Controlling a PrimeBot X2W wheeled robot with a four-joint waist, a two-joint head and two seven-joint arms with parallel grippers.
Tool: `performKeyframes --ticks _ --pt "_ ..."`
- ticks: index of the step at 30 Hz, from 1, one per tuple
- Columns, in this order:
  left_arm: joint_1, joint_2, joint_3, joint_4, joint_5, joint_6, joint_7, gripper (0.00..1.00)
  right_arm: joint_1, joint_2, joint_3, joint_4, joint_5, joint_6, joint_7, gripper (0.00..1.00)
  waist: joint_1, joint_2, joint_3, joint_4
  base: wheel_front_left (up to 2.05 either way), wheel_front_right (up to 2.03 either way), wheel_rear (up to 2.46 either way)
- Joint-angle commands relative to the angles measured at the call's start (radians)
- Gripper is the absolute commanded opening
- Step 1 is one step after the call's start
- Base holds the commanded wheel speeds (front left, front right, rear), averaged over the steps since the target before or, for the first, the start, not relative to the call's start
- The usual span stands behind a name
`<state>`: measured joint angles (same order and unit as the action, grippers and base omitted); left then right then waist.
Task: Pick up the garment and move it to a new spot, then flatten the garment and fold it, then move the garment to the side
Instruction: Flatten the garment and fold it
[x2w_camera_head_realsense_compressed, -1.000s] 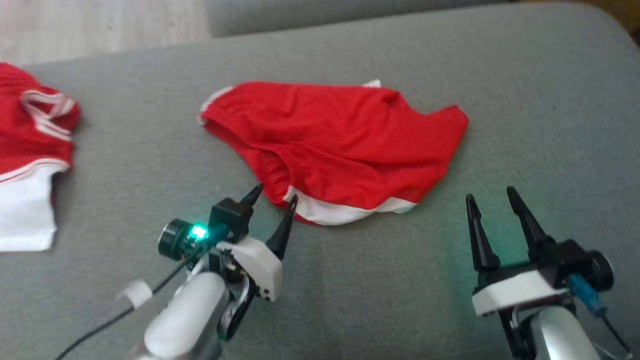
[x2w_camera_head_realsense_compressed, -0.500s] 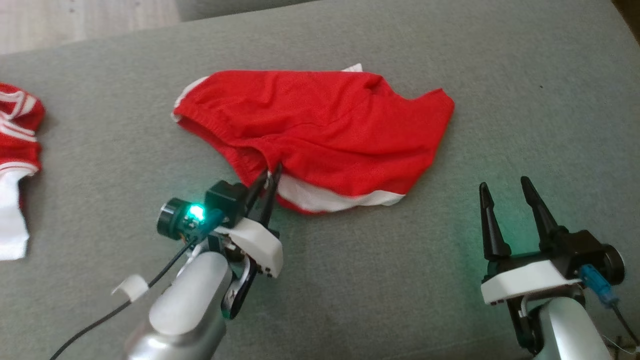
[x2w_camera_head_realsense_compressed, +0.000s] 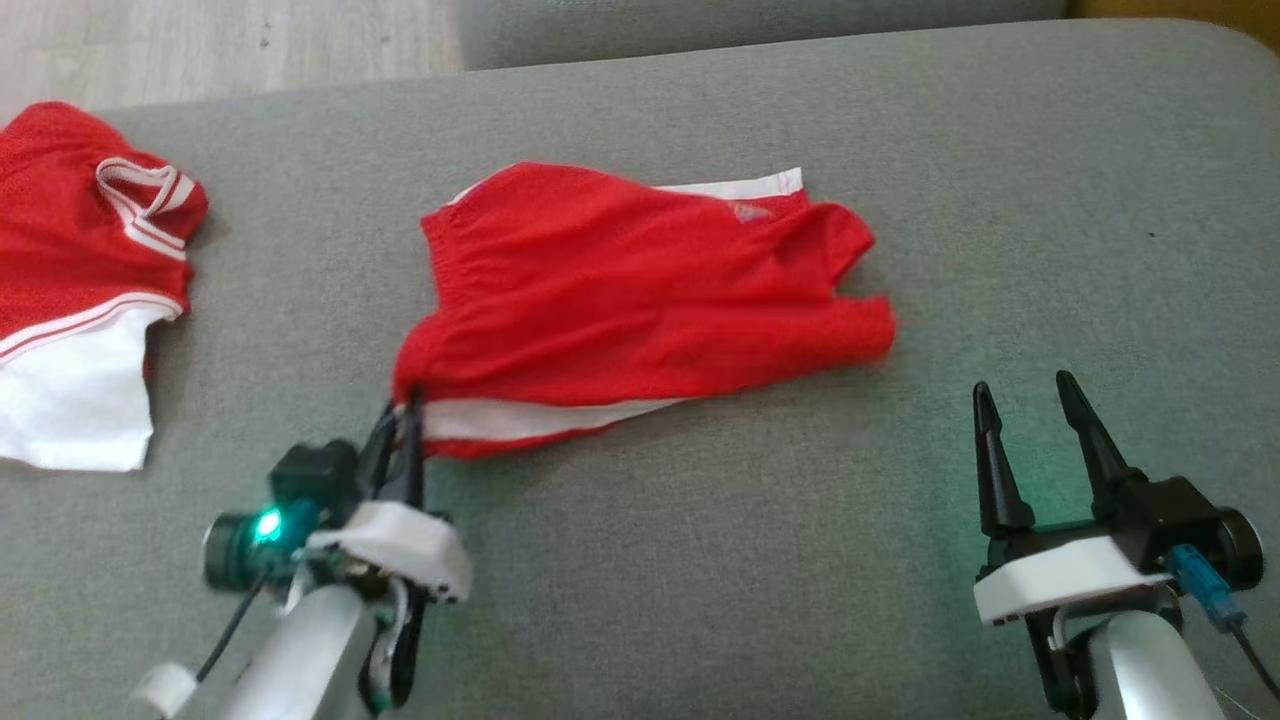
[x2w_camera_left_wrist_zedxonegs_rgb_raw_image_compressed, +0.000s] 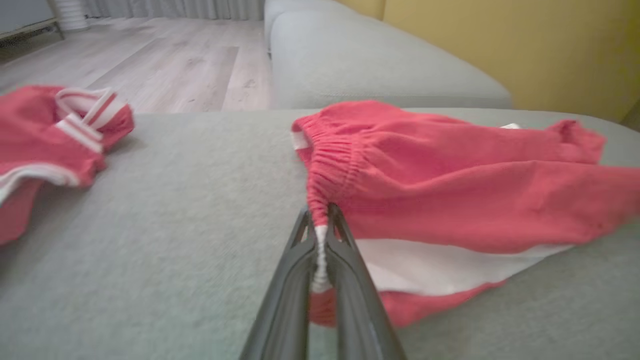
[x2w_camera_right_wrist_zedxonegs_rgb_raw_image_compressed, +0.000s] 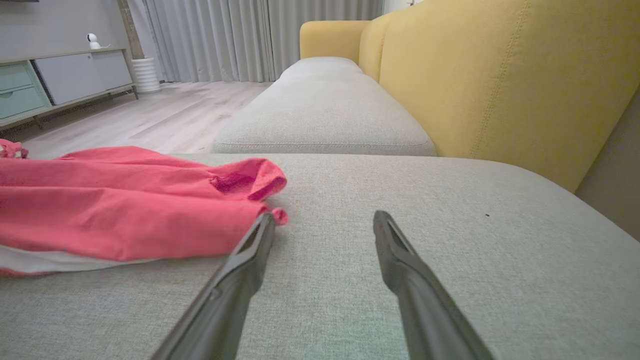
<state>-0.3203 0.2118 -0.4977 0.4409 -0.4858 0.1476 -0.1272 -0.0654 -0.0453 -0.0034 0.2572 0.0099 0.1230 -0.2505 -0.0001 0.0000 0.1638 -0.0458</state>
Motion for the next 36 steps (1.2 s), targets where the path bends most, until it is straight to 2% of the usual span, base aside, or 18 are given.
performKeyframes --ticks 1,9,10,11,12,18,25,30,36 --pt "-0.02 0.025 0.049 -0.026 -0.009 0.011 -0.006 0.0 -0.011 -0.005 0.023 -0.031 -0.006 0.008 -0.011 1.0 0.0001 0.0 0.001 0.004 0.0 0.0 0.0" --pt "0.049 0.042 0.087 0.014 -0.05 0.023 -0.038 0.0 -0.009 -0.005 0.032 -0.023 -0.013 0.008 -0.011 1.0 0.0001 0.0 -0.001 0.013 0.0 0.0 0.0" --pt "0.051 0.04 0.086 0.02 -0.051 0.022 -0.042 0.14 -0.009 -0.005 0.034 -0.021 -0.014 0.008 -0.011 1.0 0.0001 0.0 -0.003 0.014 0.0 0.0 0.0" --pt "0.052 0.038 0.084 0.025 -0.052 0.02 -0.047 0.51 -0.008 -0.005 0.036 -0.019 -0.015 0.008 -0.011 1.0 0.0001 0.0 -0.006 0.014 0.0 0.0 0.0" --pt "0.053 0.035 0.083 0.03 -0.053 0.018 -0.053 1.0 -0.007 -0.005 0.037 -0.017 -0.015 0.008 -0.011 1.0 0.0001 0.0 -0.009 0.014 0.0 0.0 0.0" --pt "0.054 0.027 0.077 0.029 -0.038 0.003 -0.105 1.0 -0.001 -0.005 0.043 -0.006 -0.018 0.008 -0.011 1.0 0.0001 0.0 -0.043 0.016 0.0 0.0 0.0" --pt "0.104 0.038 0.08 -0.047 -0.022 0.001 -0.125 1.0 0.01 -0.005 0.054 0.01 -0.028 0.008 -0.004 1.0 0.0001 0.0 -0.081 0.032 0.0 0.0 0.0" --pt "0.173 0.031 0.075 -0.141 -0.011 0.017 -0.13 1.0 -0.006 -0.005 0.097 0.045 -0.055 0.008 0.041 1.0 0.0001 0.0 -0.088 0.068 0.0 0.0 0.0" --pt "0.21 0.008 0.051 -0.224 0.001 0.034 -0.131 1.0 -0.092 -0.01 0.178 0.154 -0.127 0.008 0.127 1.0 0.0001 0.0 -0.052 0.133 0.0 0.0 0.0"
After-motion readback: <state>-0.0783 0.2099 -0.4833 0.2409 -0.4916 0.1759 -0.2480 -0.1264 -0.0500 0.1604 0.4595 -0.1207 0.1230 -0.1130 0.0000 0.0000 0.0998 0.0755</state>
